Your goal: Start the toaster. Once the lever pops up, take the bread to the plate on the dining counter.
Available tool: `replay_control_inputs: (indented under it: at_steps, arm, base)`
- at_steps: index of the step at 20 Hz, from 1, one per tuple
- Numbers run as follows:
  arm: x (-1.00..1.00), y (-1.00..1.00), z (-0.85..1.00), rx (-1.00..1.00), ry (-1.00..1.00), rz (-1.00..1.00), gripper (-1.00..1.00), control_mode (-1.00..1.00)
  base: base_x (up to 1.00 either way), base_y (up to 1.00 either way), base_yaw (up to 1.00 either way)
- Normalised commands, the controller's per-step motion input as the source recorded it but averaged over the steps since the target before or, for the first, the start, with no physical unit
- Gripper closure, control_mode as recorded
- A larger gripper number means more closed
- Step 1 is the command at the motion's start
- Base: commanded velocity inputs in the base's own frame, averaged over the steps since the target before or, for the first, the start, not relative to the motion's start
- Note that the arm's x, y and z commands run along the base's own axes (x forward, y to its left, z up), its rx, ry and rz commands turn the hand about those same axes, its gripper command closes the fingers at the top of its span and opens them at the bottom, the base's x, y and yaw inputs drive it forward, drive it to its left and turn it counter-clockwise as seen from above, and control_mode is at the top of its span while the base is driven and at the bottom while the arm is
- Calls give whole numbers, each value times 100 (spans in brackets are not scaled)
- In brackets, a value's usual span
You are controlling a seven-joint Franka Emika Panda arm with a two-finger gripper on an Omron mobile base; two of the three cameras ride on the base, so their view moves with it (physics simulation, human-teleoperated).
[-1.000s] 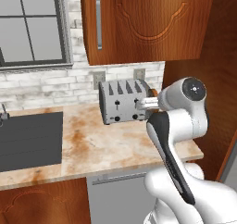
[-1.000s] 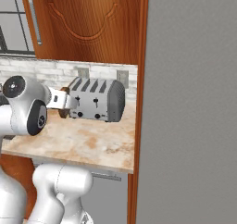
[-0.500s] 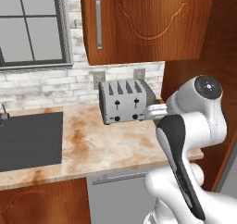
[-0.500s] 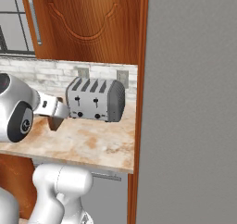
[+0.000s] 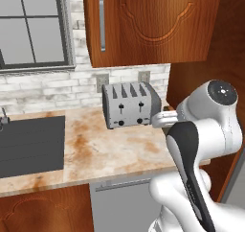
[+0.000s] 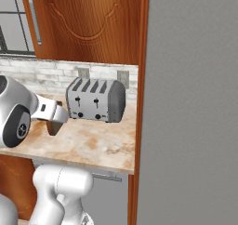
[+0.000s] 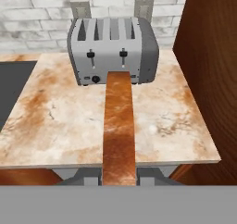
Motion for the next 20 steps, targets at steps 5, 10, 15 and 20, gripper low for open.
replay_control_inputs:
  at_steps: [5,10,15,20]
  arm:
    - [-2,0,0,0,0,-1,100,-100]
    - [-9,-2,0,0,0,-2,100,-100]
    - [-13,-11,0,0,0,0,100,-100]
    - [-6,-1,0,0,0,0,100,-100]
  base:
    - [0,0,0]
    - [0,0,0]
    - [0,0,0]
    - [0,0,0]
